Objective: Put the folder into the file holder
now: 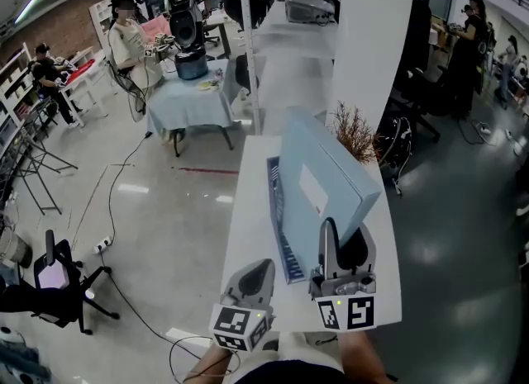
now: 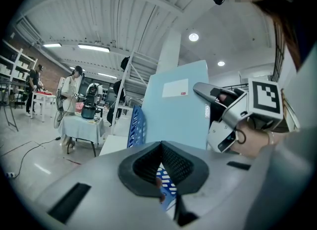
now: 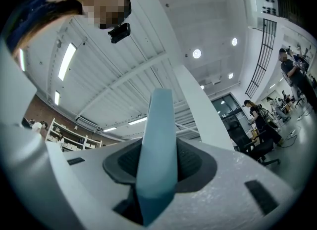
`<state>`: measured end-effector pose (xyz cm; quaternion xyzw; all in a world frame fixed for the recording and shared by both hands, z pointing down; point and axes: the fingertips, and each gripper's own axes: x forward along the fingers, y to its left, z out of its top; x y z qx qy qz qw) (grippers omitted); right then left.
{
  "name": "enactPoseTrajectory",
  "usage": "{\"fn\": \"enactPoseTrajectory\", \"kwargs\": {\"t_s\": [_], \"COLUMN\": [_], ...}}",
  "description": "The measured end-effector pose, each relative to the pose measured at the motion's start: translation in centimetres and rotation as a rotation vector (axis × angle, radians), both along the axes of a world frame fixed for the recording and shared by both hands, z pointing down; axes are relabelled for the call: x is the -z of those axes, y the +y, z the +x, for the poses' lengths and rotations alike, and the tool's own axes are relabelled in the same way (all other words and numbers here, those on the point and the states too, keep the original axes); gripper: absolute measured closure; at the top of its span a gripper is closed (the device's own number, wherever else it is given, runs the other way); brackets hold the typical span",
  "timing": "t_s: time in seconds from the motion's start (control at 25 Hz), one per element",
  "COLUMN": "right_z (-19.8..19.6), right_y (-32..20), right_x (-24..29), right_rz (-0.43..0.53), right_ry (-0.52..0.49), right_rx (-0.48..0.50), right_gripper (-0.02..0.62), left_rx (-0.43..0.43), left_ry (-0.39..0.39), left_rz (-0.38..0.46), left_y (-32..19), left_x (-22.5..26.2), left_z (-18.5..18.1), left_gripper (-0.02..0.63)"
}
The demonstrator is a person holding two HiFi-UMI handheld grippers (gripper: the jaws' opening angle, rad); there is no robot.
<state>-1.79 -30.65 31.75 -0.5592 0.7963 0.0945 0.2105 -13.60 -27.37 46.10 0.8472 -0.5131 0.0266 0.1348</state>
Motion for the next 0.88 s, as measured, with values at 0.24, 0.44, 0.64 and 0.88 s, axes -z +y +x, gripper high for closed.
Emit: {"fn": "enactPoseTrajectory", "kwargs": {"t_s": [0.24,0.44,0.64,0.88], "right_z": [-0.3,-0.5,-0.6,-0.9], "right_y": [-0.8,-1.0,-1.1,-1.2], "right_x": [-0.7,-1.2,-1.6,-1.6], "right_rz": [0.003,0.006,0.022,0.033], "right_ry": [0.006,0.011,0.009,0.016], "right_rx": [0.001,0.001,-0.001,0.003], "right_gripper": [0.437,0.437,0.437,0.437], "left_rx": [0.01,0.033,0.035,0.013], "left_ry": [-0.004,-0.012,-0.012,-0.001], "left_rz": [-0.007,0.028,0.019,-0.023], "left_y": [-0.6,-0.8,-0.8,-0.8], "left_x": [-0.4,-0.8,-1.2,-1.0], "left_z": [-0.1,-0.6,-0.4,0.6], "left_gripper": [0.601,0.601,0.601,0.601]}}
